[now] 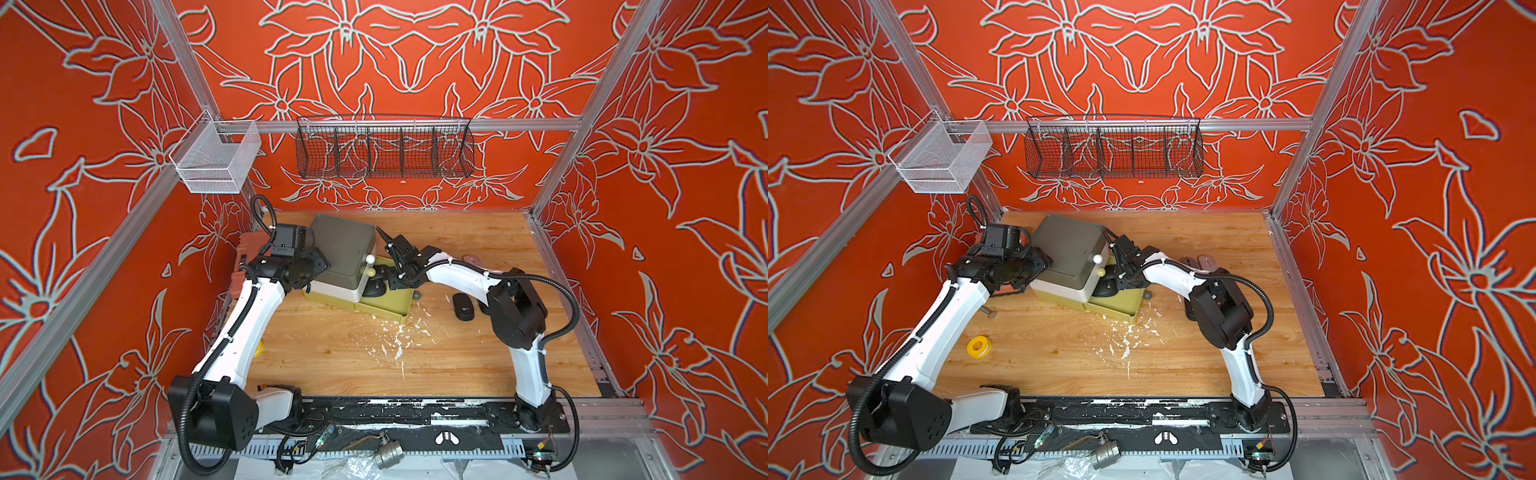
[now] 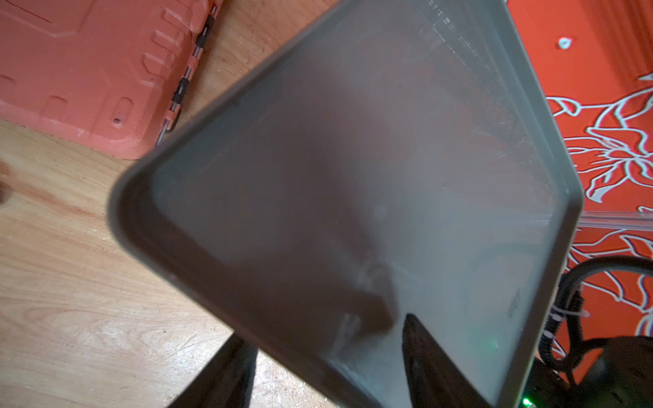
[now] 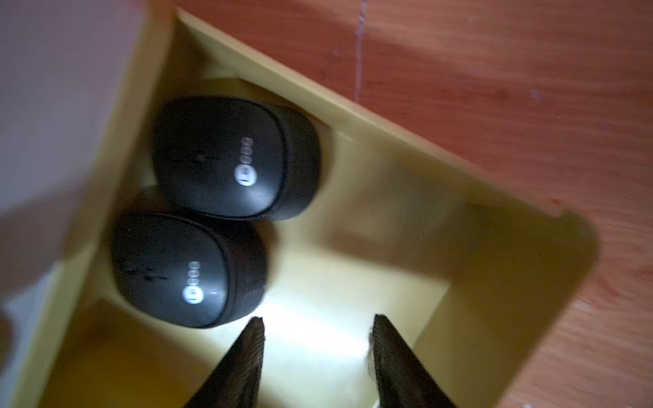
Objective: Take the mice out of the drawer
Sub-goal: Pick up the mouse from the drawer.
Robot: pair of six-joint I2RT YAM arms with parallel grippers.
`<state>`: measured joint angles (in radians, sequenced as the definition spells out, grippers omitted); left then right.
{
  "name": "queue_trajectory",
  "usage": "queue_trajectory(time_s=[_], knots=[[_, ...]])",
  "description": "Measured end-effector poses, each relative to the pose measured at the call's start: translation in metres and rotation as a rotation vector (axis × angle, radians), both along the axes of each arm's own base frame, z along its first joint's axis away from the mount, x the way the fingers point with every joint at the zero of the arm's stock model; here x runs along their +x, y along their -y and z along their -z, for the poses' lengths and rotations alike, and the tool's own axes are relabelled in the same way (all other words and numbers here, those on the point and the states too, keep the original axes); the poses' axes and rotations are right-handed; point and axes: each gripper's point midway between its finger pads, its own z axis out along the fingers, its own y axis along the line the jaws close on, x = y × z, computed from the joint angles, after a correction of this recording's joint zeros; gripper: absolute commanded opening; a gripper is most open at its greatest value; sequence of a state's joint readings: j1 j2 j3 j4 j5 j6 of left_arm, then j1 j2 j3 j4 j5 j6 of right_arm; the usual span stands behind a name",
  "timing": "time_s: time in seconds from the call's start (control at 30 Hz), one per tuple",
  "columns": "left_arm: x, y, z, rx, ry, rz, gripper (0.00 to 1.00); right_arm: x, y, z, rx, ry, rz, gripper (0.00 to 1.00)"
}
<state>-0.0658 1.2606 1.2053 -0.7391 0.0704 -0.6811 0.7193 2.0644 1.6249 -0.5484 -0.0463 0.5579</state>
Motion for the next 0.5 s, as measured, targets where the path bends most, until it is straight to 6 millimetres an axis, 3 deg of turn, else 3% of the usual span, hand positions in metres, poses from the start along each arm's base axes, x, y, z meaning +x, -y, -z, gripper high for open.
queue_trajectory(time_s=[0.2,0.5], knots=[[-0.001,0.003,-0.002,-0.016,0.004,0.013,0.63,-0.001,-0.033,-0.008,0.157,-0.032,-0.064,0.6],[-0.002,0.004,-0.005,-0.021,0.013,0.016,0.63,0.002,-0.041,0.018,0.237,-0.138,-0.013,0.63]])
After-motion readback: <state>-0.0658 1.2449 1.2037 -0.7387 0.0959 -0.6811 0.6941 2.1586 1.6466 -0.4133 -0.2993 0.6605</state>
